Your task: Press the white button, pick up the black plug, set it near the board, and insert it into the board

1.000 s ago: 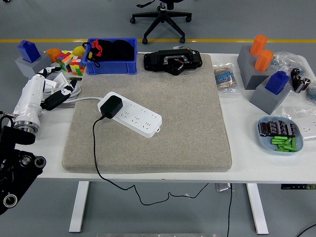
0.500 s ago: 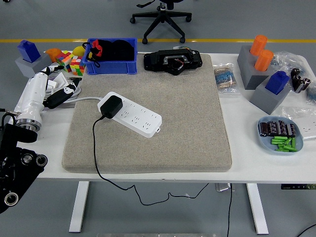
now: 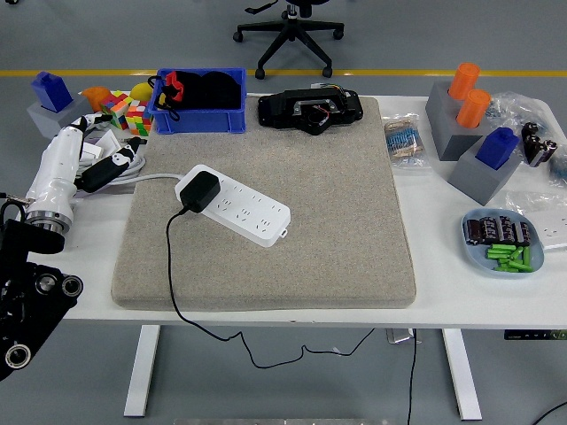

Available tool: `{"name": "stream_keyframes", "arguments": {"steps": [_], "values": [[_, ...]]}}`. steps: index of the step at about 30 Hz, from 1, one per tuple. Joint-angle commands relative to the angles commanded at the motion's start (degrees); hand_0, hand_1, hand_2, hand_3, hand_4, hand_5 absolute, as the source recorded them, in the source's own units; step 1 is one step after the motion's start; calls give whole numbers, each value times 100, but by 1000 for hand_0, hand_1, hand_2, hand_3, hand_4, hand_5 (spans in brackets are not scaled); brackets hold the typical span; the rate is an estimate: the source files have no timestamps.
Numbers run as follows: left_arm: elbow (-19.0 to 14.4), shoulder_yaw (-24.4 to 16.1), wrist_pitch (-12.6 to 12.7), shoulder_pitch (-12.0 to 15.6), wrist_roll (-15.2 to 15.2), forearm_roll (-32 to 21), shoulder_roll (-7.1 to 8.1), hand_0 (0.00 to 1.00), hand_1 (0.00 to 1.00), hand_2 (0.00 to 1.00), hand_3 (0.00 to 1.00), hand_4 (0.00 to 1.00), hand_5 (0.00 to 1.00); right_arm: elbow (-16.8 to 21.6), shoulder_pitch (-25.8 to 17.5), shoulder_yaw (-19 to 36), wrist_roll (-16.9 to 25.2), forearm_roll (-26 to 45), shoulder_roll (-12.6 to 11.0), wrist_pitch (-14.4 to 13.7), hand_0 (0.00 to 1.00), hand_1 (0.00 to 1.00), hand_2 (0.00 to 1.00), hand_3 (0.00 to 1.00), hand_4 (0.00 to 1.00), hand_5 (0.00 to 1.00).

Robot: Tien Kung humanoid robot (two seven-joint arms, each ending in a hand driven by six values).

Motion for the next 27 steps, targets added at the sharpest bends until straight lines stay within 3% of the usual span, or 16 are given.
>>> {"name": "stream_keyframes", "arguments": {"steps": [27], "values": [[-42,162,20,42,-48,-65,105,967,934,865,789,814,646,0,-46,-40,21,-68,23,51,647,617,607,606,860,507]]}}
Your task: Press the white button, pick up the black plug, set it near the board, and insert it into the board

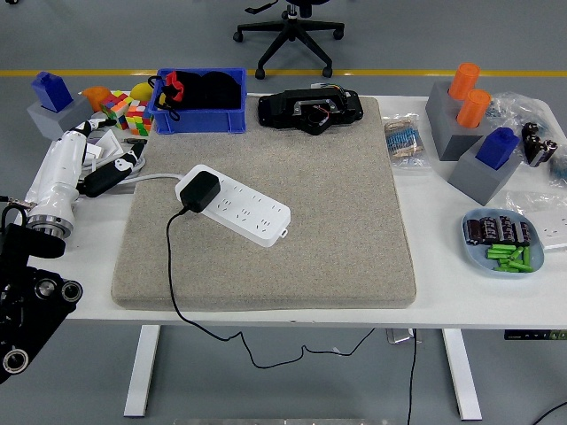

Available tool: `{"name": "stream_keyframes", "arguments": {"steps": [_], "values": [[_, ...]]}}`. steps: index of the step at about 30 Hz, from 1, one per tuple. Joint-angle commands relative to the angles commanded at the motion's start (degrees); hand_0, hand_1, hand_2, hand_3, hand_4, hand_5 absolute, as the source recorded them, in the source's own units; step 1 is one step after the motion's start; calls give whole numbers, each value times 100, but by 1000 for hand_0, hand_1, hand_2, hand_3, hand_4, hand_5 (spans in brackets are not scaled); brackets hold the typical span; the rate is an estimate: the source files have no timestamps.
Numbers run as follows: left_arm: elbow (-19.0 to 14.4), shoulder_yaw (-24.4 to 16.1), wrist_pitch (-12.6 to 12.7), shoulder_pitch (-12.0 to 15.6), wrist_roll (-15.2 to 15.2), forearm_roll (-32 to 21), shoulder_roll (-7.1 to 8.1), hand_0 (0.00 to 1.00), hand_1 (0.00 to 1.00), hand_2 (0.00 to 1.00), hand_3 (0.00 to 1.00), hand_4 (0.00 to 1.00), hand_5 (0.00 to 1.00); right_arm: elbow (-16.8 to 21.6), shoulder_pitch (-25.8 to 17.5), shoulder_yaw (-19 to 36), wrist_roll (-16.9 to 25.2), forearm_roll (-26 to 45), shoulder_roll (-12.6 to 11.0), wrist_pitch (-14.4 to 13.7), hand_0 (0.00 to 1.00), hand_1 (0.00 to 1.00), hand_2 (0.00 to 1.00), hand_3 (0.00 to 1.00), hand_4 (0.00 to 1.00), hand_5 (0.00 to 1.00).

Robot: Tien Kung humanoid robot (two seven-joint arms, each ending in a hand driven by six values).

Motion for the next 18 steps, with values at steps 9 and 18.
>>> {"name": "stream_keyframes", "arguments": {"steps": [9,18], "values": [[-74,40,-16,-26,12,-165,27,968,936,862,790,813,645,0,8,-47,-8,-8,-31,11,645,616,606,602,852,500],[-195,26,5,103,-39,-199,20,968,936,864,789,814,645,0,-73,-59,10,-4,-32,4,645,616,606,598,845,492]]}}
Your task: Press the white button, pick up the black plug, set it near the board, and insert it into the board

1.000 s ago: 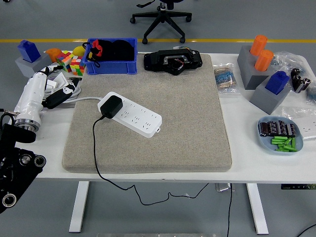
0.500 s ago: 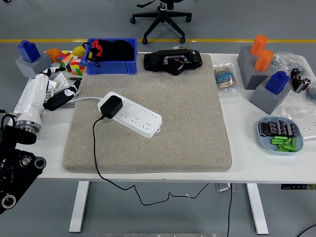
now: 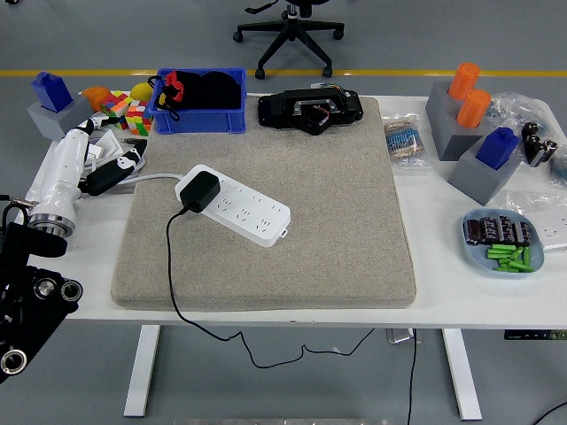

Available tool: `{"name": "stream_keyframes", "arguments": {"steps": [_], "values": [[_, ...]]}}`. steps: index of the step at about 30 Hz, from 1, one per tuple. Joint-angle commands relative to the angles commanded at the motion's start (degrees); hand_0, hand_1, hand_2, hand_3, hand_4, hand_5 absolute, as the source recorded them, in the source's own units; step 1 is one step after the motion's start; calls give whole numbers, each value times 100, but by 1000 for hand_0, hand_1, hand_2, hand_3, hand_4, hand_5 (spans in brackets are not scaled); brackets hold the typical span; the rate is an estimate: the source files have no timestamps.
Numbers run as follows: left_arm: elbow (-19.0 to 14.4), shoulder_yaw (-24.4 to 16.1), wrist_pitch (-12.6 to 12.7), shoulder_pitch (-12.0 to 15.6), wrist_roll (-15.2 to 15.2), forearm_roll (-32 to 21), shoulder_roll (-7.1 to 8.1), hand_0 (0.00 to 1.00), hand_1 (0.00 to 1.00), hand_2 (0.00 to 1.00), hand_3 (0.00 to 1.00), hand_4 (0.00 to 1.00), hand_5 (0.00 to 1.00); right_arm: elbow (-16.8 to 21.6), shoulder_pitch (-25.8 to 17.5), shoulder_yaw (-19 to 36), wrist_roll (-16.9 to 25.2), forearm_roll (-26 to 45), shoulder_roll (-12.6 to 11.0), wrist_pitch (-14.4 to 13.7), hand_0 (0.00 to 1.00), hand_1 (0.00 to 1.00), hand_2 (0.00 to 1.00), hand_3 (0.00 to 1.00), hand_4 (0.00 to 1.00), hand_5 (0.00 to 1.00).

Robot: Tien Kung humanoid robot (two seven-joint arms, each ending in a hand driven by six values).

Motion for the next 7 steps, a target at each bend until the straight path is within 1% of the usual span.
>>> {"name": "stream_keyframes", "arguments": {"steps": [4,7], "values": [[15,-117,4,198,0,26,-98,966,935,861,789,814,644,0,-88,164,-18,-89,10,-13,645,616,606,597,843,490],[37,-129,5,216,7,36,-140,966,935,861,789,814,644,0,-82,209,-20,-113,48,-3,645,616,606,597,843,490]]}}
